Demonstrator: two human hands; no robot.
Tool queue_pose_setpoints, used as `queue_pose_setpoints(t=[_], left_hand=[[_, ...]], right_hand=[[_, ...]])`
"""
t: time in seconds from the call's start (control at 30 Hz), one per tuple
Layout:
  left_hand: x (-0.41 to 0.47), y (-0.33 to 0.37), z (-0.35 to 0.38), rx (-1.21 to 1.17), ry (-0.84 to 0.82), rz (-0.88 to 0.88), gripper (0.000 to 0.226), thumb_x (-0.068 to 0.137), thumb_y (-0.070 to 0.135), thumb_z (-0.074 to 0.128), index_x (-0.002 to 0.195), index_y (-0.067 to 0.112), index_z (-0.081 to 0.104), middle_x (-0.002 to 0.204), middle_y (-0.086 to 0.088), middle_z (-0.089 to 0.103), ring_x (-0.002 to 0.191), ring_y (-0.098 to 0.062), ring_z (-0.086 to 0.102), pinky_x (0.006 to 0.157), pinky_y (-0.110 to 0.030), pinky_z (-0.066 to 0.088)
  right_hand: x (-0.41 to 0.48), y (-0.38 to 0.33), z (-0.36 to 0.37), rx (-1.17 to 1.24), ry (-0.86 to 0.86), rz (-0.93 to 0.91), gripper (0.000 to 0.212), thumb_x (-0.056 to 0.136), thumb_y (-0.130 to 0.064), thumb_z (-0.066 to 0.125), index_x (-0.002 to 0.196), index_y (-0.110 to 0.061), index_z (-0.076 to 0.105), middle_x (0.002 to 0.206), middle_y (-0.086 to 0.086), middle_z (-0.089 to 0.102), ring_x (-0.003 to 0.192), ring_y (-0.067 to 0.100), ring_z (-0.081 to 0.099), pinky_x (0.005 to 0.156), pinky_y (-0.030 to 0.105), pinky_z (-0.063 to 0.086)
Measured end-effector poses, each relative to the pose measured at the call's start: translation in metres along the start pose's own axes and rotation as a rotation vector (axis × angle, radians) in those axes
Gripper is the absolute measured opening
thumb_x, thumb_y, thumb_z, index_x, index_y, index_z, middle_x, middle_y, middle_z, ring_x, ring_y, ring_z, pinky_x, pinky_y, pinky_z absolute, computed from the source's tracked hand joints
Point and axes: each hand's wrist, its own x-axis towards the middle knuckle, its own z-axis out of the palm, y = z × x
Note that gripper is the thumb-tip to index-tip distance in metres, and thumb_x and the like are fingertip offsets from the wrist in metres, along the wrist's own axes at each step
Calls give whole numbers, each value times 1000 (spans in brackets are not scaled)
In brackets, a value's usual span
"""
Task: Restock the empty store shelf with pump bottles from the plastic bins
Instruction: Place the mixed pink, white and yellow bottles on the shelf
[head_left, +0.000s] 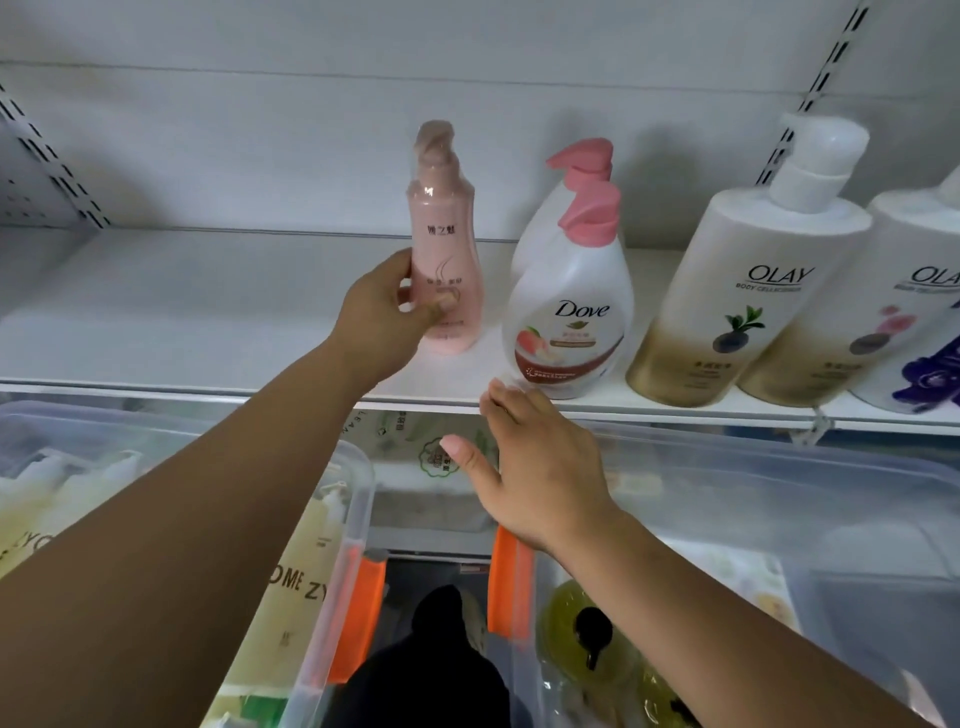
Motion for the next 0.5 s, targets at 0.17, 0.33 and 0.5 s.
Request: queue_pose_setpoints(t=[0.17,0.33,0.5], left_hand=[[18,-3,6,10,-37,11,40,92,21,68,129,23,55,122,5,64,111,-12,61,85,-18,48],[24,-5,13,43,-12,36,41,93,21,66,132,23,53,120,4,64,110,-16,61,93,-32,51],[26,-3,18,55,14,49,39,95,20,62,132,21,50,117,6,64,109,-19,60,91,-27,48]], right_hand=[[0,1,1,-1,6,3,83,98,-70,9,147,-17,49,157,-3,43,147,15,35,100,38,49],[0,2,3,0,10,3,76,101,-67,15,147,-17,48,158,-3,42,147,16,34,99,38,49],[1,3,4,7,18,-7,74,102,-66,17,146,-17,49,157,-3,43,147,16,33,98,39,50]])
